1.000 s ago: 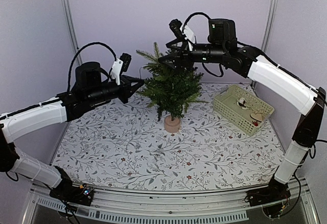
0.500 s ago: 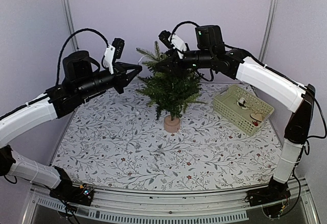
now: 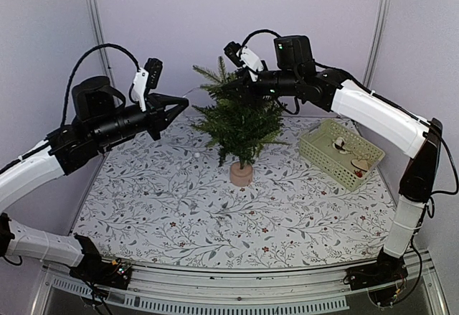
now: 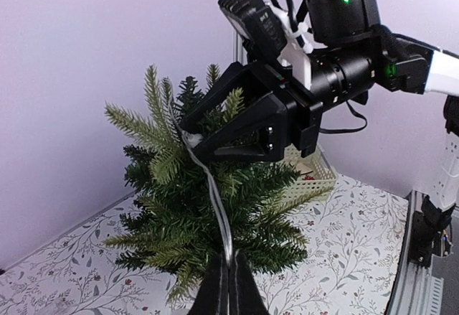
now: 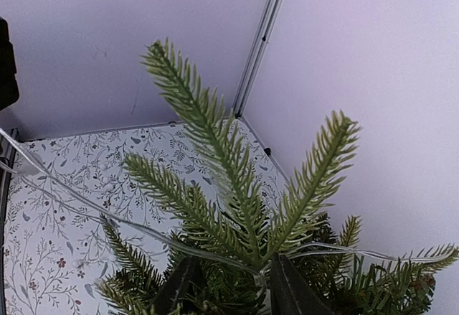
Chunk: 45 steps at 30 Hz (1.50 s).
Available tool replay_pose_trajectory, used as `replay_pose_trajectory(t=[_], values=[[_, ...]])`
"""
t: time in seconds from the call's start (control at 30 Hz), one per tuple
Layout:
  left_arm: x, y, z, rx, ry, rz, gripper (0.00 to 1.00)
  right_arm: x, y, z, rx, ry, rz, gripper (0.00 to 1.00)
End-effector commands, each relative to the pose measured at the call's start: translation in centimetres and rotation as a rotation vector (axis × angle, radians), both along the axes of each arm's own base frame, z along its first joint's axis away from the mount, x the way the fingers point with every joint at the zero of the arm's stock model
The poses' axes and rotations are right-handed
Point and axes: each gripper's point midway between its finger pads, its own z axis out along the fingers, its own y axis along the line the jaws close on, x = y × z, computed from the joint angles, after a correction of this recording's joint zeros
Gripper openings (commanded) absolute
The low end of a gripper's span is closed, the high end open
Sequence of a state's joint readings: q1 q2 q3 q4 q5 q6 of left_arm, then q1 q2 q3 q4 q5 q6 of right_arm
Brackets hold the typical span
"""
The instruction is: Decorate the small christmas tree
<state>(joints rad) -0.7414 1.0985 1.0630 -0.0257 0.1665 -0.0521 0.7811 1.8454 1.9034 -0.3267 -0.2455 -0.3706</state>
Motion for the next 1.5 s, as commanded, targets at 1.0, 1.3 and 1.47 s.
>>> replay_pose_trajectory(t=[1.0,1.3,1.47], values=[[1.8,-2.9,-9.2,0.114,0.183,-0.050,0.00,-2.8,0.0,2.1,0.077,0.045,0.092,0.77],[2.4,-2.2,-8.1,0.073,0.164,-0.034,0.06,-4.2,-0.4,3.5,0.097,0.029,0.121,0.89],[1.9,-1.4,-7.4,0.060,0.155,-0.034,0.39,-4.3,-0.6,4.0,0.103,0.016,0.118,0.93]])
